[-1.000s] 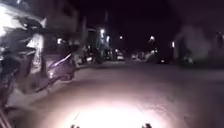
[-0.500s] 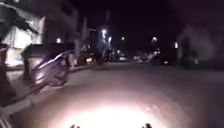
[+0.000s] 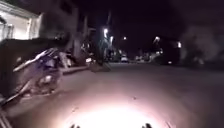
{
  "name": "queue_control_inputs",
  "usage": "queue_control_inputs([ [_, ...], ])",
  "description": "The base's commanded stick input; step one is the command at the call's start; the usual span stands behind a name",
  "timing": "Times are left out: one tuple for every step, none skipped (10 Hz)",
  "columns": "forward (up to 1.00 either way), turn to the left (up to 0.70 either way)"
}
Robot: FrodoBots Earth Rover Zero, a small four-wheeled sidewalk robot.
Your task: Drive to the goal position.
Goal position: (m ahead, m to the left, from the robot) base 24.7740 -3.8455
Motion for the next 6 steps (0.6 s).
queue_control_inputs([
  [0.85,0.00],
  [0.85,0.00],
  [0.85,0.00],
  [0.85,0.00],
  [0.85,0.00],
  [0.85,0.00],
])
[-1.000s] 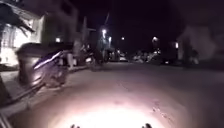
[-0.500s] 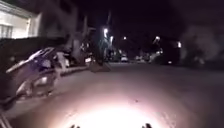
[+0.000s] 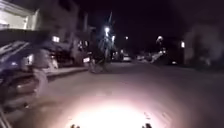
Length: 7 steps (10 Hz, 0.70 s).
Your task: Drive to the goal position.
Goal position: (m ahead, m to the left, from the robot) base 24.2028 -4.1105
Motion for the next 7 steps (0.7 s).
queue_control_inputs([
  [0.00,0.00],
  [0.00,0.00],
  [0.00,0.00],
  [0.00,0.00],
  [0.00,0.00],
  [0.00,0.00],
  [0.00,0.00],
])
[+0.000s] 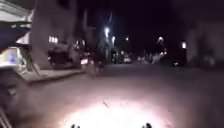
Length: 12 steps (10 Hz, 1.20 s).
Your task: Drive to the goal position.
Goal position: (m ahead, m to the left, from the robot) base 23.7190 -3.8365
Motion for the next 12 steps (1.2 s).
queue_control_inputs([
  [0.00,0.00],
  [0.05,0.00],
  [0.37,0.00],
  [0.85,-0.31],
  [0.85,-0.34],
  [0.85,-0.34],
  [0.85,-0.34],
  [0.85,-0.34],
  [0.85,-0.02],
  [0.85,0.00],
  [0.85,0.00],
  [0.85,0.00],
])
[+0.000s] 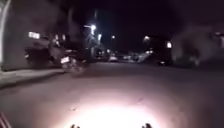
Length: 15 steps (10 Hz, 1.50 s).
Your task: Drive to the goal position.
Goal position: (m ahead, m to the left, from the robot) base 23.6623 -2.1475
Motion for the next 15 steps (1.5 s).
queue_control_inputs([
  [0.85,0.00],
  [0.85,0.00],
  [0.85,0.00],
  [0.85,0.00],
  [0.85,0.00],
  [0.85,0.00],
  [0.85,0.00],
  [0.85,0.00],
  [0.85,-0.33],
  [0.85,-0.34],
  [0.85,-0.34],
  [0.85,-0.31],
  [0.85,-0.11],
  [0.85,0.00],
  [0.85,0.00],
])
